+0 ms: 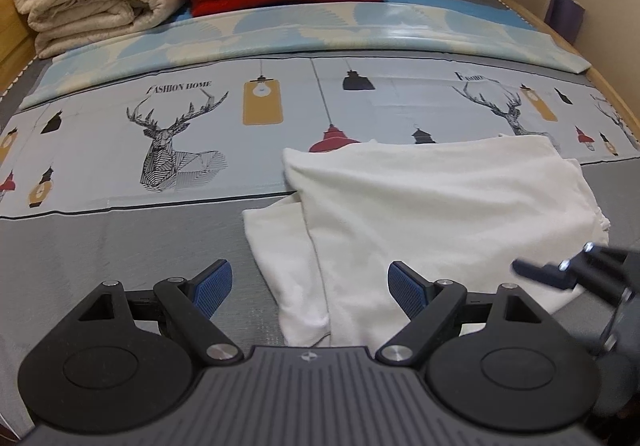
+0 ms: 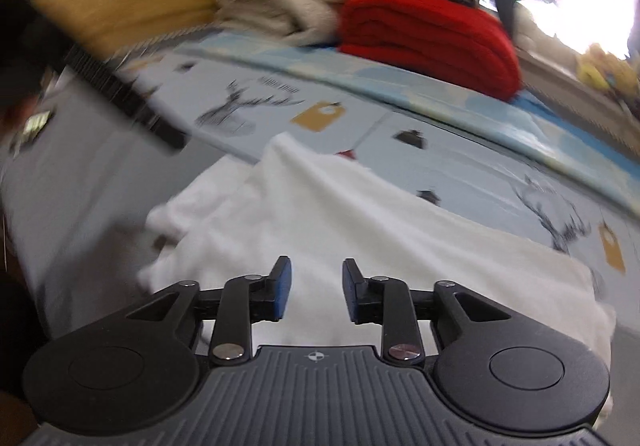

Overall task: Fold small clothes
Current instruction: 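Move both open tools over the folded white shirt bundle, then grasp the shirt edge with the left tool while the right tool grasps beside it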

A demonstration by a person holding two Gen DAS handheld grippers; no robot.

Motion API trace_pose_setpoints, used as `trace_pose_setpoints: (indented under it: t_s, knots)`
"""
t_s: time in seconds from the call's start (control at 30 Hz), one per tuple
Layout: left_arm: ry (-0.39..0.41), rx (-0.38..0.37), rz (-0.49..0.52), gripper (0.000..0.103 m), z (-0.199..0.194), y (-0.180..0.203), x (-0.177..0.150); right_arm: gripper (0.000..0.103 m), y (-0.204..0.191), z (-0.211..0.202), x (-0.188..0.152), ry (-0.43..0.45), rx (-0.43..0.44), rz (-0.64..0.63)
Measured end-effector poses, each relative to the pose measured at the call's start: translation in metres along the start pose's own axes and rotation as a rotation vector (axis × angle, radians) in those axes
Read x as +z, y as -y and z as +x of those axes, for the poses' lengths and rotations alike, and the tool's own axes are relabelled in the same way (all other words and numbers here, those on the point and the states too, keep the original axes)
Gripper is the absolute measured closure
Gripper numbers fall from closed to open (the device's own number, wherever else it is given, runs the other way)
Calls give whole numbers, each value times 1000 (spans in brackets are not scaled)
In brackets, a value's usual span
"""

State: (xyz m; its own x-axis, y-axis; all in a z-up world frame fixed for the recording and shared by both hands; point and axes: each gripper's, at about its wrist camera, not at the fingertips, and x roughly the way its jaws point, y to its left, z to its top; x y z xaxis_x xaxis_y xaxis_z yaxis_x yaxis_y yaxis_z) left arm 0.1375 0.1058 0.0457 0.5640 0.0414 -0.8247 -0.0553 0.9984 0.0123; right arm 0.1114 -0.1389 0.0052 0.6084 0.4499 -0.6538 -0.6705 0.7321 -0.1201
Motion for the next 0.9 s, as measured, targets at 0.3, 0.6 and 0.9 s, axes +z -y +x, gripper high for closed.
trace_pose_setpoints:
  t_s: [0.3,0.6,0.9]
  knots:
    - [-22,41,-36,14,3,-22,1,51,-70,29,-15,-16,99,-336]
    - [-41,58,-68,14,8,-34,3,48,-120,56,-37,-52,130,-614]
    - [-82,41,-155,14,22,-40,15,64,-124,72,-29,-15,118,-618]
